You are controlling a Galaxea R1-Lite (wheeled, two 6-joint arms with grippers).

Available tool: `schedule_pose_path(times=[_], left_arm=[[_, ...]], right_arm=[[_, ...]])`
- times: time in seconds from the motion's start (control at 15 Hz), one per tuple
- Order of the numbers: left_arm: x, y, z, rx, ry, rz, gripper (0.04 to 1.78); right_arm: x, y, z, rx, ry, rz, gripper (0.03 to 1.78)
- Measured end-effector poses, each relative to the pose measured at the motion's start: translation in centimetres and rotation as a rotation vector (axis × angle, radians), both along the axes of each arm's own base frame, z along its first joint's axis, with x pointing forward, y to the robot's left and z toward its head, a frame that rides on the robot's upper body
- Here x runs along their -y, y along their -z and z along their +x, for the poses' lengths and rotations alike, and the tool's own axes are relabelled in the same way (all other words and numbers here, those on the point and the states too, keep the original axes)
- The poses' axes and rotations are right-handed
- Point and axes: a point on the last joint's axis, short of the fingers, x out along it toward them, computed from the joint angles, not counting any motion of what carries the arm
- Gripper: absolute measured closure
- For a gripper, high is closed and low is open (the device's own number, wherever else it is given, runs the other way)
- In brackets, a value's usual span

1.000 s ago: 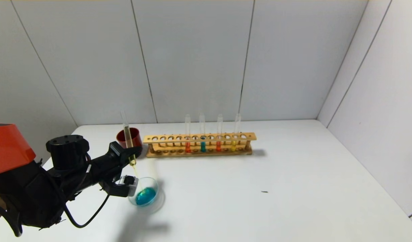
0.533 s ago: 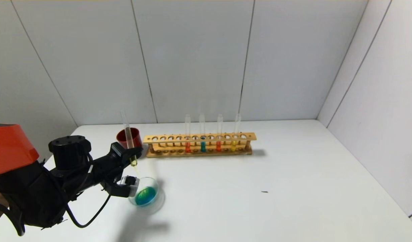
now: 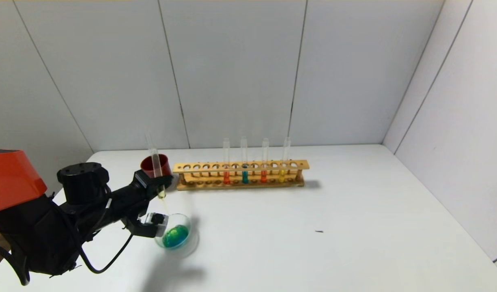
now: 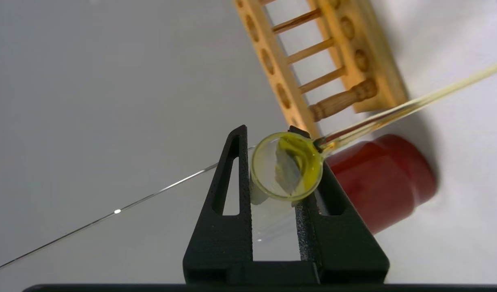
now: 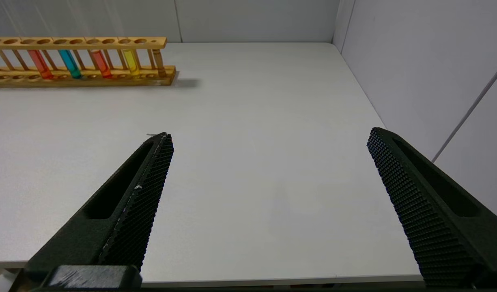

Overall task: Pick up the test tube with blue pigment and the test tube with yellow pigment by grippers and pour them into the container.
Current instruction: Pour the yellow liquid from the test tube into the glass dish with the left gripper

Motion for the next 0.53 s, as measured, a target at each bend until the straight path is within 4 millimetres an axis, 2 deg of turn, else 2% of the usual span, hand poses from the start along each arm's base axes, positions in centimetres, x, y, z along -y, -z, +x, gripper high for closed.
schedule_pose_path(times=[0.53], left_arm=[[0.39,-0.16,-0.44,0.017,0.009,0.002,1.48]], right_arm=[[0.00,0.00,0.00,0.000,0.000,0.000,0.06]])
